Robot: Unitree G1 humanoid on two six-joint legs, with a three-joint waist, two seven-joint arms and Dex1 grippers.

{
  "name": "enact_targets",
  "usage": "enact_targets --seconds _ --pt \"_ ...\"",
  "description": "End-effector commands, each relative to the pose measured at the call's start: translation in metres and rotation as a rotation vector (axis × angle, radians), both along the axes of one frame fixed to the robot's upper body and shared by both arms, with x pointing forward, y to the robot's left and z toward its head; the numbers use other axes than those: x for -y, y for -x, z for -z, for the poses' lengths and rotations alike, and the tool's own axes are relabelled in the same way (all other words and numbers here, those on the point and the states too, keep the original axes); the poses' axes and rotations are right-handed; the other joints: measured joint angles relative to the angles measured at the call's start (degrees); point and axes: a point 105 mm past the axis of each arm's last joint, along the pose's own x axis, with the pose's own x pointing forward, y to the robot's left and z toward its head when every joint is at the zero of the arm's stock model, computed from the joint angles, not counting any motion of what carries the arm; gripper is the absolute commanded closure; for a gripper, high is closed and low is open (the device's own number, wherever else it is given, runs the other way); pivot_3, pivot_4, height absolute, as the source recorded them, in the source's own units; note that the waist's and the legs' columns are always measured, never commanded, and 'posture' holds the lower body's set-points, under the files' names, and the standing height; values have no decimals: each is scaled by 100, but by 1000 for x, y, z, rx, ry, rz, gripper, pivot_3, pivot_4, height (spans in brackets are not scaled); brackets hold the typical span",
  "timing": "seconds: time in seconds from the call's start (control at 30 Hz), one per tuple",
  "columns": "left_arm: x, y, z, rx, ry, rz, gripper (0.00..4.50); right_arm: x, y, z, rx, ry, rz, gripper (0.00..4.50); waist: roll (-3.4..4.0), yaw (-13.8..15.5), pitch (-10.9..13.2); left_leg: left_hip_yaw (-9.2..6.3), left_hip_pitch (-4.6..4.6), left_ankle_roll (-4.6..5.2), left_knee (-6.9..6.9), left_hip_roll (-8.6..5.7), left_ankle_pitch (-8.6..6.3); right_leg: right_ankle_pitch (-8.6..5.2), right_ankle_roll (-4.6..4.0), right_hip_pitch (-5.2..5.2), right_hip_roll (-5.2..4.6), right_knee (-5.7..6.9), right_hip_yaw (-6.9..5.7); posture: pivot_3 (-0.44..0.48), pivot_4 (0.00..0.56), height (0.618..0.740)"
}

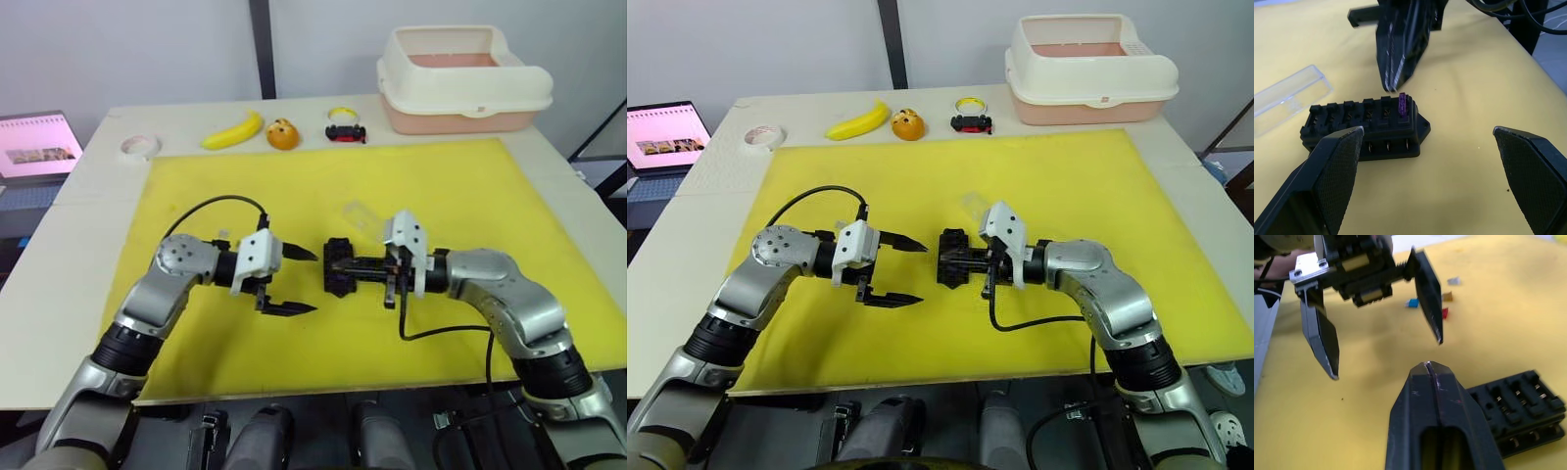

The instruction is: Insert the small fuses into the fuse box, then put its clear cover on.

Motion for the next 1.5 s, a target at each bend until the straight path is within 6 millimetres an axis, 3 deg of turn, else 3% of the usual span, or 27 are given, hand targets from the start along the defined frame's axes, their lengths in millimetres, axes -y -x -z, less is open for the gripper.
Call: enact_targets --seconds 0.03,0.4,1.2,1.4,1.5 --pt "0 1 -3 28 11 8 0 -4 1 -3 31 11 -19 4461 0 -4 0 0 0 0 0 0 0 0 0 -1 0 1 0 0 150 740" --pt "-2 -1 0 35 14 2 0 6 -5 28 -25 156 45 4461 0 -3 0 0 0 0 0 0 0 0 0 -3 0 5 0 0 150 740" --pt "0 -3 0 41 16 9 0 10 -2 37 2 189 60 4461 -2 2 -4 0 1 0 4 0 0 0 0 -1 0 9 -1 0 150 740" --pt "-3 -2 1 28 25 -9 0 4 8 -19 96 4 44 4461 -2 0 -3 0 1 0 4 0 0 0 0 -1 0 8 0 0 150 740" --pt "-14 0 -2 -2 61 -73 0 26 15 -53 136 -70 127 4461 -2 1 -3 -1 0 0 0 0 0 0 0 -4 0 8 1 0 150 740"
